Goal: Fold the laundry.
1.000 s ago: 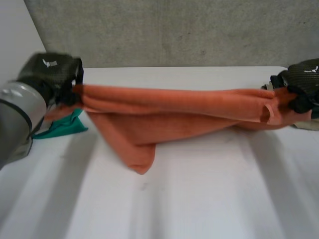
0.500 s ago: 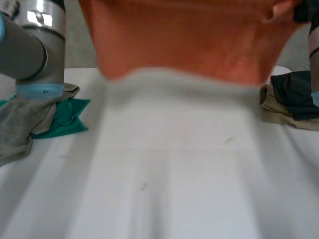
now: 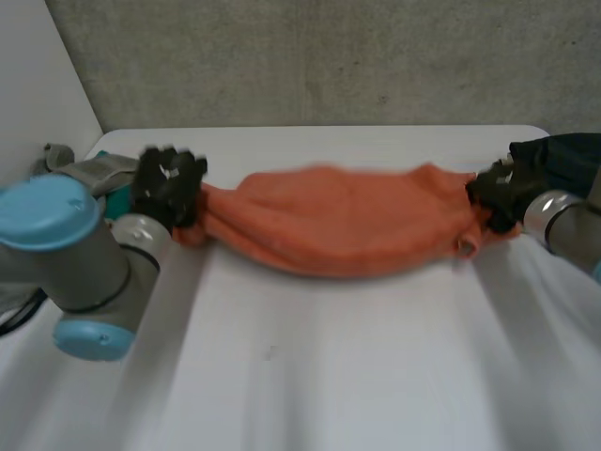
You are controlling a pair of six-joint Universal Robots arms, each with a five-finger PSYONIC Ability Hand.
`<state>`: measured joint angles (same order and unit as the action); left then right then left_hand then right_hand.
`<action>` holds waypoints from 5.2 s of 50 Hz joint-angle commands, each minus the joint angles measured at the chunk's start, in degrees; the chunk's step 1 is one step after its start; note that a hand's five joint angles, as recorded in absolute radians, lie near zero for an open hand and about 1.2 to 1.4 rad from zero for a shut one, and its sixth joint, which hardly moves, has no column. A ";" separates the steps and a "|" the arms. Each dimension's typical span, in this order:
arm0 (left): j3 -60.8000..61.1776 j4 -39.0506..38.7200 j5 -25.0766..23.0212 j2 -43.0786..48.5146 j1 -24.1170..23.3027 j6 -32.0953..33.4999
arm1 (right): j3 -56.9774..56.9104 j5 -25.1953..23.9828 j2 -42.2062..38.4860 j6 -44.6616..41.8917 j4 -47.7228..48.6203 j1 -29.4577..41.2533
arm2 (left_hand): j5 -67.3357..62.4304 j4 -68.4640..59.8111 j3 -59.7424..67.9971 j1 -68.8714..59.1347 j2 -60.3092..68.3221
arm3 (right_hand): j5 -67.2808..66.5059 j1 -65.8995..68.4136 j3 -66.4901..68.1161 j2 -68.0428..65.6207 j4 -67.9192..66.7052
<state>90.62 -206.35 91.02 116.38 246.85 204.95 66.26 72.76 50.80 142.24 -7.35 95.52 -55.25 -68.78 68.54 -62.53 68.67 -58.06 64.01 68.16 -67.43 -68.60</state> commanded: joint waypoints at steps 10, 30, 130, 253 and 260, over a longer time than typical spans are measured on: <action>1.05 1.56 0.03 -0.89 -1.28 -0.07 | 14.15 2.38 11.15 0.48 7.61 -0.51 | -14.75 -11.22 11.46 -17.47 11.33 | 44.01 -39.96 -44.12 43.38 44.55; 3.95 1.56 0.03 -3.35 -1.46 -0.34 | 38.68 7.83 25.93 19.12 2.60 -1.57 | -14.75 -11.22 11.46 -17.47 11.33 | 39.14 -35.08 -39.24 38.50 39.67; -14.50 19.49 -20.01 15.63 11.99 8.19 | 20.23 11.00 6.51 18.69 9.29 3.53 | 25.93 29.46 -29.23 23.21 -29.36 | -11.94 15.99 11.84 -12.57 -11.40; 7.80 22.37 -1.11 -8.96 9.35 13.02 | 15.12 12.84 11.94 -6.18 -2.91 1.87 | -14.75 -11.22 11.46 -17.47 11.33 | -11.94 15.99 11.84 -12.57 -11.40; 19.50 42.85 -1.64 -22.41 13.21 26.45 | 25.23 13.02 23.55 -22.08 -20.67 -4.46 | -14.75 -11.22 11.46 -17.47 11.33 | -11.94 15.99 11.84 -12.57 -11.40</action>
<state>101.30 -179.40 89.86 104.24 257.08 220.83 83.89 85.71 64.97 132.59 -14.52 95.74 -55.42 -68.78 68.43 -65.76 68.65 -58.84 69.71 68.40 -67.69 -68.75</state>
